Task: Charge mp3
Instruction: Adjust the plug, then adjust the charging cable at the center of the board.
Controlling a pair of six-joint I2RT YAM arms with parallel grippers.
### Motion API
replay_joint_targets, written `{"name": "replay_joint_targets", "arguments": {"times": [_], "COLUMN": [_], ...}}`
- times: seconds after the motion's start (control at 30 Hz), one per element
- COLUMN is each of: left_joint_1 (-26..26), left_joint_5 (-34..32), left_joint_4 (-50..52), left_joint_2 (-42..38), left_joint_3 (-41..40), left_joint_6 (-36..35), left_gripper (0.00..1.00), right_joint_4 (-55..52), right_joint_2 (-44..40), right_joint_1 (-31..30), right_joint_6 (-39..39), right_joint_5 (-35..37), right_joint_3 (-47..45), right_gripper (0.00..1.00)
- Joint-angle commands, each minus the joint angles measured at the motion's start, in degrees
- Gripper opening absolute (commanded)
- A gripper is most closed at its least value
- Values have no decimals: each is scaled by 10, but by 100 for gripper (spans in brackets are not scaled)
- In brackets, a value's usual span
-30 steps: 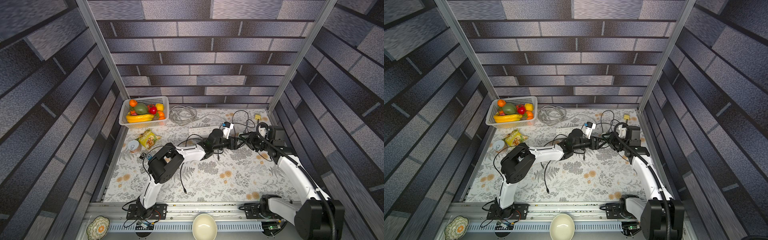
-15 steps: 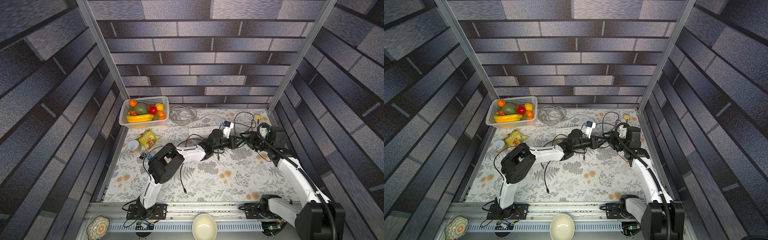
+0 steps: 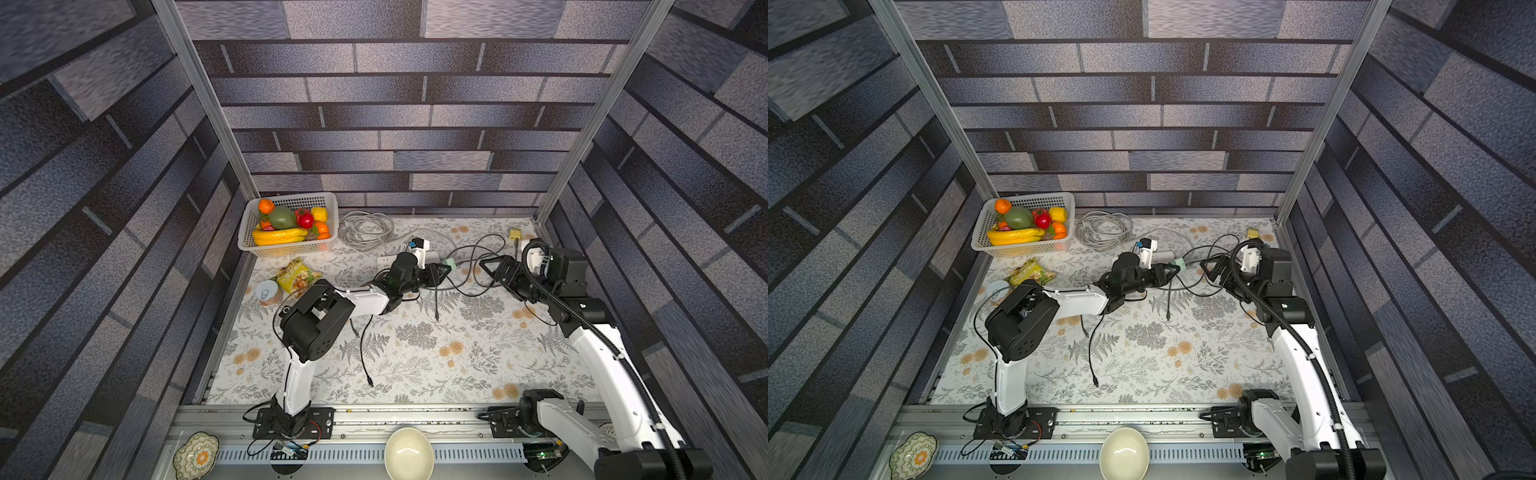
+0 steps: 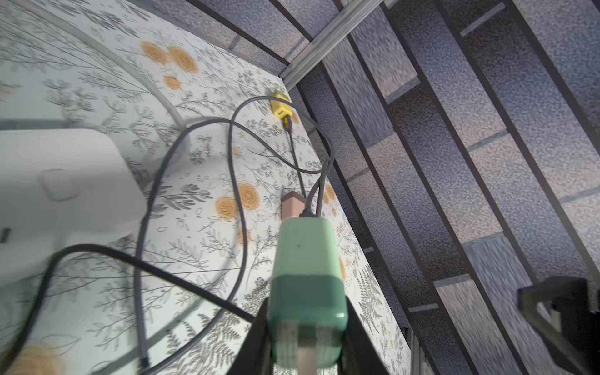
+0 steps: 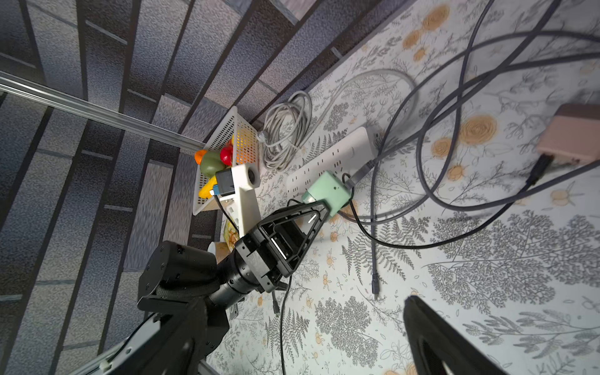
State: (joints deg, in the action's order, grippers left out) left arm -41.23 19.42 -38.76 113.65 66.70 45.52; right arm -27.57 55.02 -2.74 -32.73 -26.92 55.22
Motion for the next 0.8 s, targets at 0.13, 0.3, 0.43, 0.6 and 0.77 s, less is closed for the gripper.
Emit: {"name": "replay_joint_targets", "arguments": {"times": [0.13,0.3,0.43,0.6,0.77], "left_joint_1": [7,9,10,9,10], "left_joint_5": [24,19,26,34,41], "left_joint_4": [25,40,38,33,38], "left_joint_2": [-67,-92,-100,-105,-119], "left_joint_3": [-13,-22,-27,-27,-25], "left_joint_6": [-31,-42,-39,-32,-33], "left_gripper": [10,11,11,11,11], "right_joint_4": [-75,-17,30,111,147], "right_joint_2": [67,129,159,214,284], "right_joint_1": [-1,-2,-2,-5,-17], "right_joint_6": [170,165,176,178,184], "right_joint_5": [77,34,43,34,46], "right_joint_3": [19,3,-19,-25,7], "right_gripper": [75,60,61,60,54]}}
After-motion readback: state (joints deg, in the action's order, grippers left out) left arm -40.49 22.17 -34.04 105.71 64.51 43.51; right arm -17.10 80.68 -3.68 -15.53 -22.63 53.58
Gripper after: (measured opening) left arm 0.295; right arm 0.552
